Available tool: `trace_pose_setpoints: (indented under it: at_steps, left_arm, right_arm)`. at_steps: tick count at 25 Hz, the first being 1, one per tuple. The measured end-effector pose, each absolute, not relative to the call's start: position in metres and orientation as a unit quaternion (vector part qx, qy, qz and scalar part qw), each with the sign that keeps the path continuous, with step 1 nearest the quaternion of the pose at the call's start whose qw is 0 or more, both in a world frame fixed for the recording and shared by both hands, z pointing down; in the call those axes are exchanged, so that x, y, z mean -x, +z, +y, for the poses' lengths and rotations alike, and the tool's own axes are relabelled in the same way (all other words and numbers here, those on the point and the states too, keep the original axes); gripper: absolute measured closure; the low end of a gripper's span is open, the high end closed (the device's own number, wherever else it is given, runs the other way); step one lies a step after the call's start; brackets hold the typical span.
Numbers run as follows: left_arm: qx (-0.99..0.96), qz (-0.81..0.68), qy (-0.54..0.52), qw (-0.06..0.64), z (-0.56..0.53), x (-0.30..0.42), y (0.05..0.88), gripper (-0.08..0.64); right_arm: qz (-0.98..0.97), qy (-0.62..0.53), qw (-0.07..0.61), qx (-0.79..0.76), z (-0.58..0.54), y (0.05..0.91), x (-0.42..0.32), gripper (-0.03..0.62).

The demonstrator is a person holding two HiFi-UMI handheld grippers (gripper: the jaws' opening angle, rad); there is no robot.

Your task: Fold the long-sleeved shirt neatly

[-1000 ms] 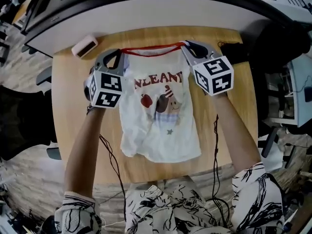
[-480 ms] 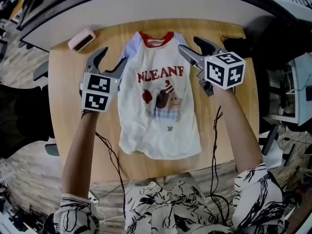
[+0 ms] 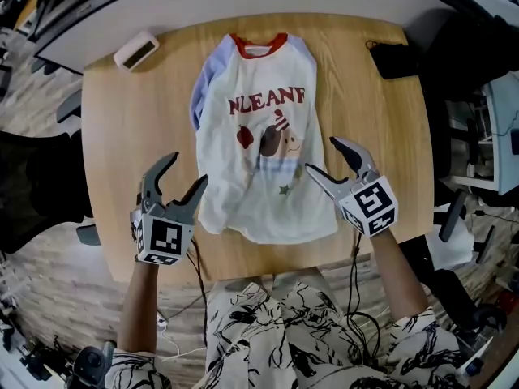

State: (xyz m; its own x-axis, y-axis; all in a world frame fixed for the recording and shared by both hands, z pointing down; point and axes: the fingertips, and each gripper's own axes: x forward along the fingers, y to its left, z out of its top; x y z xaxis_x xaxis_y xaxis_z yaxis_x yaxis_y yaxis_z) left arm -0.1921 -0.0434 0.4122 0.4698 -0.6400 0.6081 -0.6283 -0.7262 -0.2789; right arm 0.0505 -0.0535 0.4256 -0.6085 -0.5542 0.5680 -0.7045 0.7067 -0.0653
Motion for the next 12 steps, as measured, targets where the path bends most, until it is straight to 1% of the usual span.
trace_pose_setpoints:
  at_steps: [3,7,12]
  left_arm:
    - [0.847,0.391,-0.360,-0.027,-0.006,0.202,0.427,0.255]
    - [0.823,0.407,-0.392,-0.060,0.047,0.210,0.450,0.246]
    - [0.800,0.421,-0.418,-0.091,0.100,0.211,0.468,0.242]
  right_arm:
    - [-0.887,0.147,0.284,-0.332,-0.008,0.444,-0.055,0.254]
    - [-0.892,0.145,0.315,-0.289,0.043,0.467,-0.063,0.244]
    - [-0.895,0.156,0.327,-0.259,0.085,0.491,-0.073,0.241]
